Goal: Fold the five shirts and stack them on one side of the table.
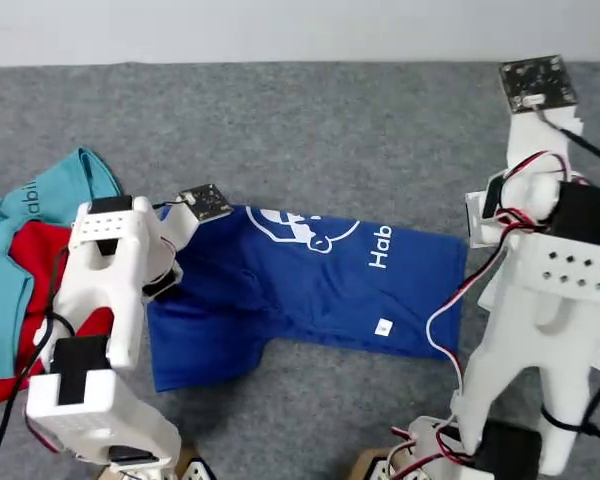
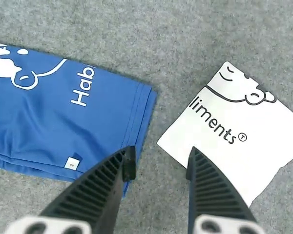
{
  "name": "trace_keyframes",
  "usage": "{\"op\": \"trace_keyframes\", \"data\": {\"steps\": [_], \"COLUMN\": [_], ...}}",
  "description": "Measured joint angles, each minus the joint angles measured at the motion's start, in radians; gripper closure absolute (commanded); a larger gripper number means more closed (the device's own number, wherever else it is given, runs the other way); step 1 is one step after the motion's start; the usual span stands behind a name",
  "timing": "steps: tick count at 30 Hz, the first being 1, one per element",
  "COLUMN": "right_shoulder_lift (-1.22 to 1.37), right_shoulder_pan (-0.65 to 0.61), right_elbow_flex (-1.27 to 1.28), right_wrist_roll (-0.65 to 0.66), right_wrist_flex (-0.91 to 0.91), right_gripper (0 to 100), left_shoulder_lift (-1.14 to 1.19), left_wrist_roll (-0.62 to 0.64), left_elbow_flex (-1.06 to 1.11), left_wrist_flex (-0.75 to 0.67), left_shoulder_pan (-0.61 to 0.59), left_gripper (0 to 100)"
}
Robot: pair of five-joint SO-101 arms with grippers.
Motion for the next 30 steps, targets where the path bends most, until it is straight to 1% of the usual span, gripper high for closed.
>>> {"op": "trace_keyframes", "data": {"steps": [5, 9, 11, 15, 19, 21, 24, 26, 30], "right_shoulder_lift": [0.0, 0.0, 0.0, 0.0, 0.0, 0.0, 0.0, 0.0, -0.002], "right_shoulder_pan": [0.0, 0.0, 0.0, 0.0, 0.0, 0.0, 0.0, 0.0, -0.006], "right_elbow_flex": [0.0, 0.0, 0.0, 0.0, 0.0, 0.0, 0.0, 0.0, 0.068], "right_wrist_roll": [0.0, 0.0, 0.0, 0.0, 0.0, 0.0, 0.0, 0.0, 0.0], "right_wrist_flex": [0.0, 0.0, 0.0, 0.0, 0.0, 0.0, 0.0, 0.0, 0.0], "right_gripper": [82.6, 82.6, 82.6, 82.6, 82.6, 82.6, 82.6, 82.6, 82.8], "left_shoulder_lift": [0.0, 0.0, 0.0, 0.0, 0.0, 0.0, 0.0, 0.0, 0.0], "left_wrist_roll": [-0.003, -0.048, -0.063, -0.068, -0.068, -0.094, -0.127, -0.133, -0.137], "left_elbow_flex": [-0.017, -0.017, -0.017, -0.017, -0.017, -0.023, -0.081, -0.144, -0.304], "left_wrist_flex": [-0.029, -0.041, -0.041, -0.044, -0.044, -0.041, 0.028, 0.1, 0.238], "left_shoulder_pan": [0.0, 0.0, 0.0, 0.0, 0.0, 0.0, 0.0, -0.002, -0.002], "left_gripper": [95, 95, 92, 84, 83, 83, 83, 84, 91]}}
